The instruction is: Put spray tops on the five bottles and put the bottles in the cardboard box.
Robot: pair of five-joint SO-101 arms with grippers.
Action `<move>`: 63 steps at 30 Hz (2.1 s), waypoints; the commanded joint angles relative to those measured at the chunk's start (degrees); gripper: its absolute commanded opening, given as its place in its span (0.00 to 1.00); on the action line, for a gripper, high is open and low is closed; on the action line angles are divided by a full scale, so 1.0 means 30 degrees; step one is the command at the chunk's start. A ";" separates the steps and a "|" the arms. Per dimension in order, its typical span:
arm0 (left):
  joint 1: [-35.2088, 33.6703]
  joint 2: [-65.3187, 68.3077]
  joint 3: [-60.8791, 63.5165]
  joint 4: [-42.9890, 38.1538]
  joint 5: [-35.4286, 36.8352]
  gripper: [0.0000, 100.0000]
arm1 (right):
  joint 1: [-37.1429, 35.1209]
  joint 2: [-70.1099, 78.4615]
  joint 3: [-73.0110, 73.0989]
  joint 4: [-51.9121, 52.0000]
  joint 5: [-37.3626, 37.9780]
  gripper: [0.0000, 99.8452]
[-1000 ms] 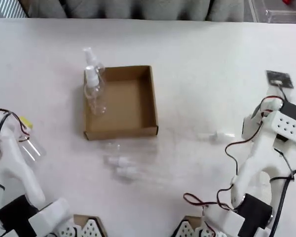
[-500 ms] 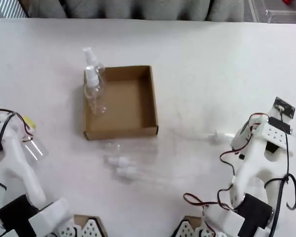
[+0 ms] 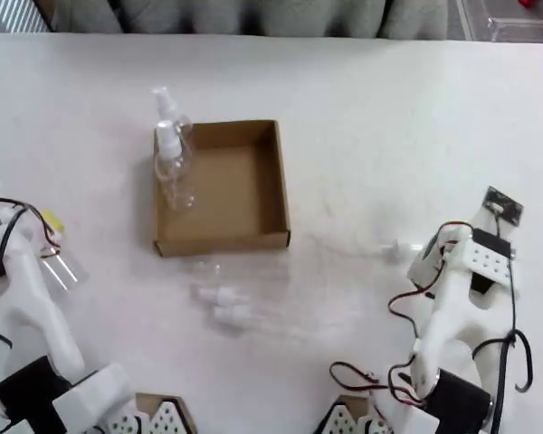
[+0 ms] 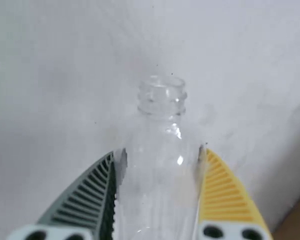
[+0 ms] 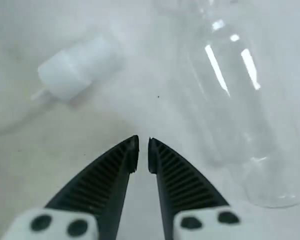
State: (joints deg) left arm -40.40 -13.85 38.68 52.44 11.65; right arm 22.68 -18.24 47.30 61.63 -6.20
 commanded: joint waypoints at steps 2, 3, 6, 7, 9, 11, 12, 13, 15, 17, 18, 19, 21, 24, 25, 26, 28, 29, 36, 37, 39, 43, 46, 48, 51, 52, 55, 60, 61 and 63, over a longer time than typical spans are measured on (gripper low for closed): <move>0.0249 -0.1011 -0.0117 -0.0322 -0.0147 0.05 | -0.0689 -0.0718 0.0469 -0.2183 -0.0176 0.02; 0.0249 -0.1011 -0.0117 -0.0322 -0.0147 0.05 | -0.0689 -0.0718 0.0762 -0.2945 -0.0147 0.02; 0.0190 -0.1011 -0.0117 -0.0322 -0.0147 0.05 | -0.0571 -0.0718 0.1377 -0.5114 -0.0059 0.02; 0.0190 -0.1011 -0.0117 -0.0322 -0.0147 0.05 | -0.0542 -0.0718 0.1612 -0.5729 -0.0059 0.02; 0.0190 -0.1011 -0.0117 -0.0322 -0.0147 0.05 | -0.0689 -0.0718 0.2051 -0.6667 -0.0059 0.02; 0.0220 -0.1011 -0.0117 -0.0322 -0.0147 0.05 | -0.0689 -0.0718 0.2491 -0.7810 -0.0029 0.02; 0.0220 -0.1011 -0.0117 -0.0322 -0.0147 0.05 | -0.0689 -0.0718 0.2725 -0.8484 -0.0029 0.02; 0.0220 -0.1011 -0.0117 -0.0322 -0.0147 0.05 | -0.0689 -0.0718 0.3048 -0.9216 0.0000 0.02; 0.0249 -0.1011 -0.0117 -0.0322 -0.0147 0.05 | -0.0689 -0.0718 0.3575 -1.0271 0.0000 0.02; 0.0249 -0.1011 -0.0088 -0.0293 -0.0147 0.05 | -0.0747 -0.0718 0.3663 -1.0564 -0.0029 0.02; 0.0249 -0.1011 -0.0088 -0.0293 -0.0147 0.05 | -0.0894 -0.0718 0.3663 -1.0623 -0.0088 0.02; 0.0249 -0.1011 -0.0088 -0.0293 -0.0147 0.05 | -0.1070 -0.0718 0.3663 -1.0623 -0.0117 0.02; 0.0249 -0.1011 -0.0088 -0.0293 -0.0147 0.05 | -0.1480 -0.0718 0.3663 -1.0623 -0.0117 0.02; 0.0249 -0.1011 -0.0088 -0.0293 -0.0147 0.05 | -0.1919 -0.0689 0.3663 -1.1092 -0.0029 0.02; 0.0249 -0.1011 -0.0059 -0.0293 -0.0147 0.05 | -0.1949 -0.0689 0.3722 -1.1414 0.0000 0.02; 0.0249 -0.1011 0.0000 -0.0293 -0.0147 0.05 | -0.1949 -0.0689 0.3751 -1.1648 0.0000 0.02; 0.0249 -0.1011 0.0059 -0.0293 -0.0147 0.05 | -0.1919 -0.0454 0.3751 -1.1883 0.0000 0.02; 0.0249 -0.1011 0.0088 -0.0293 -0.0147 0.05 | -0.1890 -0.0103 0.3692 -1.1883 0.0000 0.02; 0.0278 -0.1011 0.0059 -0.0293 -0.0147 0.05 | -0.0894 0.1509 0.2051 -0.9538 -0.0205 0.02; 0.0278 -0.1011 0.0059 -0.0322 -0.0147 0.05 | -0.0864 0.1568 0.1934 -0.9275 -0.0264 0.02; 0.0278 -0.1011 0.0059 -0.0322 -0.0147 0.05 | -0.0835 0.1714 0.1817 -0.9158 -0.0967 0.02; 0.0278 -0.1011 0.0029 -0.0322 -0.0147 0.05 | -0.0835 0.2300 0.1114 -0.9158 -0.1260 0.02; 0.0278 -0.1011 0.0029 -0.0322 -0.0147 0.05 | -0.0864 0.3560 -0.0059 -0.9070 -0.1348 0.02; 0.0308 -0.1011 0.0059 -0.0322 -0.0147 0.05 | -0.0923 0.4469 -0.1026 -0.8952 -0.1348 0.02; 0.0689 -0.1011 0.0088 -0.0322 -0.0147 0.05 | -0.1040 0.5788 -0.2608 -0.8747 -0.1348 0.02; 0.0777 -0.1011 0.0088 -0.0322 -0.0147 0.05 | -0.1128 0.6227 -0.3136 -0.8777 -0.1348 0.02; 0.0894 -0.1011 0.0088 -0.0352 -0.0147 0.05 | -0.1773 0.7546 -0.4659 -0.8747 -0.1377 0.02; 0.0894 -0.1011 0.0088 -0.0381 -0.0147 0.05 | -0.2799 0.9187 -0.7121 -0.8777 -0.1377 0.02; 0.0894 -0.1011 0.0088 -0.0381 -0.0147 0.05 | -0.2945 0.9451 -0.7590 -0.8777 -0.1377 0.02; 0.0923 -0.1011 0.0088 -0.0410 -0.0147 0.05 | -0.3267 0.9832 -0.8322 -0.8747 -0.1377 0.02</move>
State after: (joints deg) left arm -38.46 -13.85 39.38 52.44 11.65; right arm 15.21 11.12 27.60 35.25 -9.80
